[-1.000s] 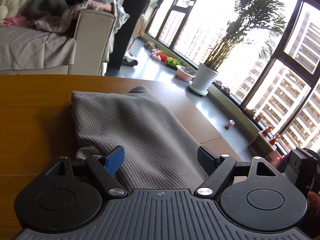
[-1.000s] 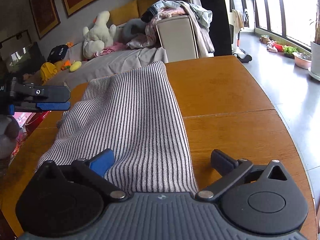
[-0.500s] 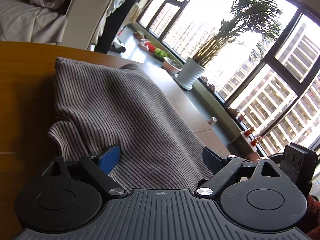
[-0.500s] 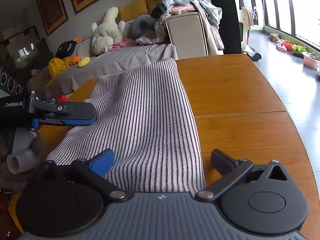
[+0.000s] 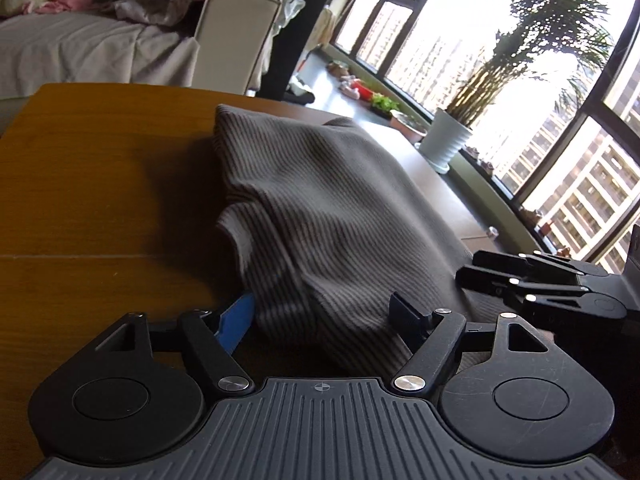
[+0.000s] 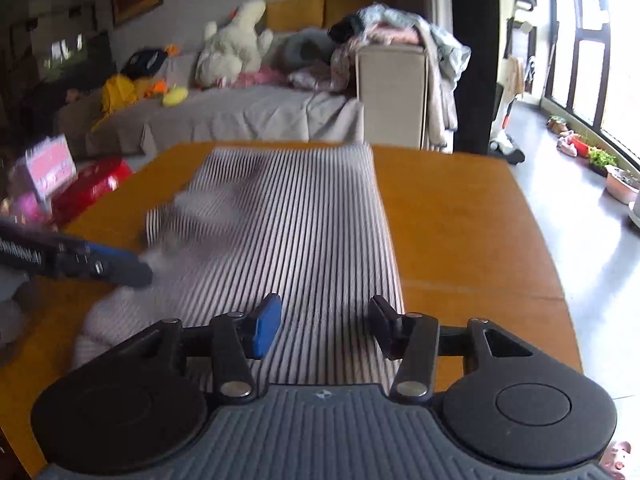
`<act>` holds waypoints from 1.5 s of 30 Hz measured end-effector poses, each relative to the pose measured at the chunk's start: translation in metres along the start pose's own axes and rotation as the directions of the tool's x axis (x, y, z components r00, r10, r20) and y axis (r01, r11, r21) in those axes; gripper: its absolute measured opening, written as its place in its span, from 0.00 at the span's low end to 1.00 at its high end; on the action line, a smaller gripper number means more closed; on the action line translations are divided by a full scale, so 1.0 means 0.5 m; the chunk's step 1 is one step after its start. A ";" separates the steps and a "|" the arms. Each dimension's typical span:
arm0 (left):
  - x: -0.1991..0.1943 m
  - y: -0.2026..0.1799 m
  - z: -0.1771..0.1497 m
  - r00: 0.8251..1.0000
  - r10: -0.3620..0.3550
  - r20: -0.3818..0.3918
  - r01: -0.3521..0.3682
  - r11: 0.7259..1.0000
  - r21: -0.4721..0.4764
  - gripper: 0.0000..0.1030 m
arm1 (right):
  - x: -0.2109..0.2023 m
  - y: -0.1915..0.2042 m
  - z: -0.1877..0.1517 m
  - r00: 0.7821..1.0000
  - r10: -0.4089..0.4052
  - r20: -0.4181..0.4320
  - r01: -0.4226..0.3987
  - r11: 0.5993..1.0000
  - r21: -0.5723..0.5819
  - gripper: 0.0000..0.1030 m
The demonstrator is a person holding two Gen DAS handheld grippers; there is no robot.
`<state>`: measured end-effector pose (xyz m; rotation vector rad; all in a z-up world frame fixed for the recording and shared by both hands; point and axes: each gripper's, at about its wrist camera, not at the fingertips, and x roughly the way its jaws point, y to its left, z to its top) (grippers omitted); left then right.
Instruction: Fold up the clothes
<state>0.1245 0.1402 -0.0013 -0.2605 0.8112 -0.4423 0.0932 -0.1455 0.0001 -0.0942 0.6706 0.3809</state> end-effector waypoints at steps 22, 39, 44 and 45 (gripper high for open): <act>-0.073 -0.072 0.003 0.992 0.112 0.058 -0.117 0.987 0.107 0.88 | -0.123 0.176 -0.075 0.985 0.173 0.029 -0.133 0.845 -0.518 0.70; 0.014 -0.119 0.022 0.998 0.034 -0.052 -0.029 0.995 0.098 0.65 | -0.057 -0.034 -0.086 0.995 0.104 0.008 -0.104 0.980 0.169 0.36; -0.008 -0.107 0.025 0.997 0.073 -0.037 -0.067 0.987 0.144 0.63 | -0.093 0.020 -0.093 0.998 0.056 -0.005 -0.056 0.996 -0.065 0.38; -0.018 -0.111 0.021 0.996 0.080 -0.030 -0.074 0.982 0.171 0.63 | -0.104 0.032 -0.090 1.000 0.018 0.003 -0.017 0.990 -0.143 0.39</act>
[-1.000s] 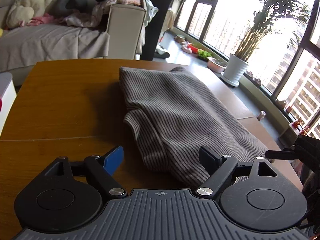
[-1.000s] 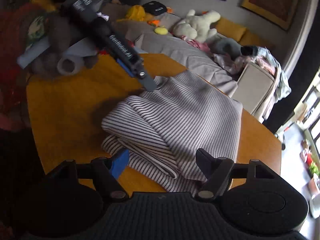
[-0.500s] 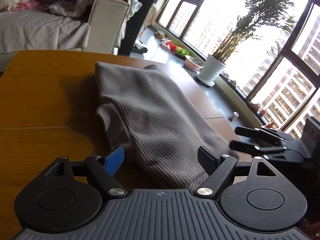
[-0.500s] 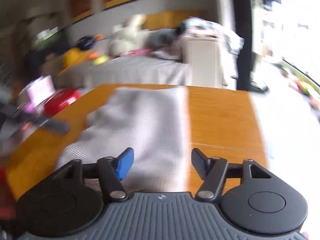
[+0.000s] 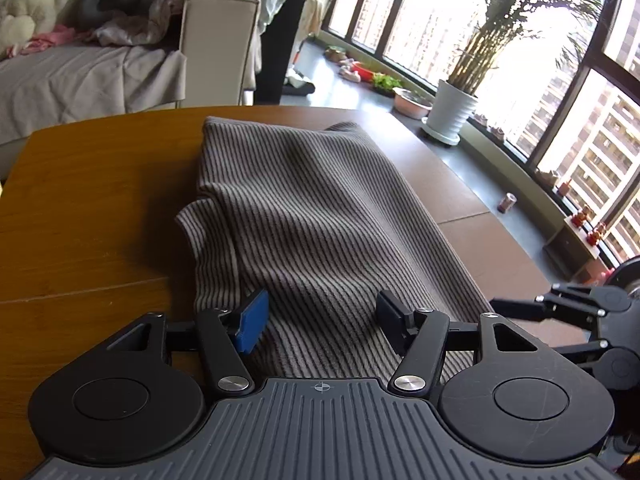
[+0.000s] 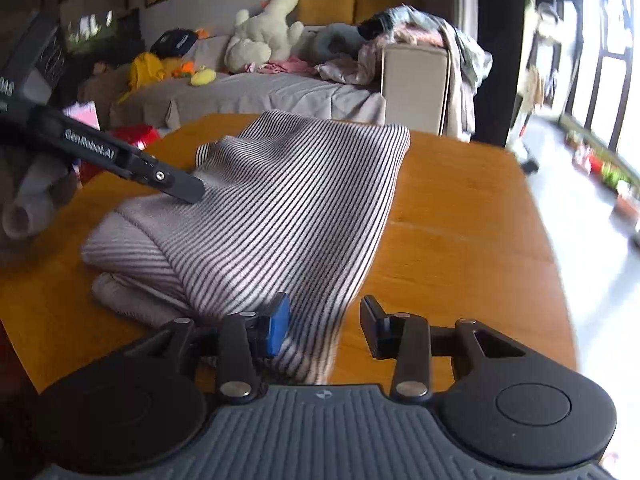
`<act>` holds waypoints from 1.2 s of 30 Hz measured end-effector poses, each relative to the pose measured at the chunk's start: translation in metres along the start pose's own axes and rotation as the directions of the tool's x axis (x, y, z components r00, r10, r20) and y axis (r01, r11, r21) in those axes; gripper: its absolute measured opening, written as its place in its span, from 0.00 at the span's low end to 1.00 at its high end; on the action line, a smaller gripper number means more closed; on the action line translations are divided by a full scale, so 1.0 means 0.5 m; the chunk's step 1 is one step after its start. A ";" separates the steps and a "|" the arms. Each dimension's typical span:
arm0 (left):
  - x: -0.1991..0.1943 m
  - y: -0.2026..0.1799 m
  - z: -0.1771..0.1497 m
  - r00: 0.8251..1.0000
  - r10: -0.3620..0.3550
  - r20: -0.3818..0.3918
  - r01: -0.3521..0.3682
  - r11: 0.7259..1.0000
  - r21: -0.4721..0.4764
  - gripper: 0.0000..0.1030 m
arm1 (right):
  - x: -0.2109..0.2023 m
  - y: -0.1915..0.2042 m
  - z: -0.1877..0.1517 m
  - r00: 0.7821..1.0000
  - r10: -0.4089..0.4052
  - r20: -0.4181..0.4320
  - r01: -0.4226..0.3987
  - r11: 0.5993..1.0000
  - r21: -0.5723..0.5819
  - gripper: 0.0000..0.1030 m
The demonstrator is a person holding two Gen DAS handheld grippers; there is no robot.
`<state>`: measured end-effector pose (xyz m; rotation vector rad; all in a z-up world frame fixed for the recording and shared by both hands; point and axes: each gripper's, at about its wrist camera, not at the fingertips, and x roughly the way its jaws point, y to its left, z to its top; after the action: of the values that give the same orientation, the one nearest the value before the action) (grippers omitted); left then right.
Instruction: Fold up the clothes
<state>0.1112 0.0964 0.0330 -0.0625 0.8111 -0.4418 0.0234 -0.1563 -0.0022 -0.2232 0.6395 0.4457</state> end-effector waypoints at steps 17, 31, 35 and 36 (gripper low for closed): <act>-0.184 0.007 -0.069 0.988 0.026 0.154 -0.072 0.950 0.303 0.91 | 0.026 0.165 0.103 0.961 0.262 -0.086 -0.274 0.938 -0.213 0.42; -0.019 -0.073 -0.104 0.993 0.085 0.081 -0.114 0.861 0.495 0.90 | -0.005 0.146 0.113 0.981 0.192 -0.009 -0.186 0.940 -0.286 0.74; -0.033 -0.052 -0.077 0.998 0.028 0.064 -0.050 0.924 0.379 0.89 | -0.008 0.194 0.047 0.997 0.041 0.062 -0.002 0.845 -0.535 0.76; -0.034 -0.051 -0.074 0.998 0.021 0.060 -0.042 0.930 0.366 0.89 | 0.001 0.204 0.037 0.996 0.015 0.092 0.040 0.821 -0.570 0.76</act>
<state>0.0657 0.0844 0.0247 0.2856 0.6628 -0.5532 -0.0140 -0.0601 0.0052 -0.7780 0.3956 0.6271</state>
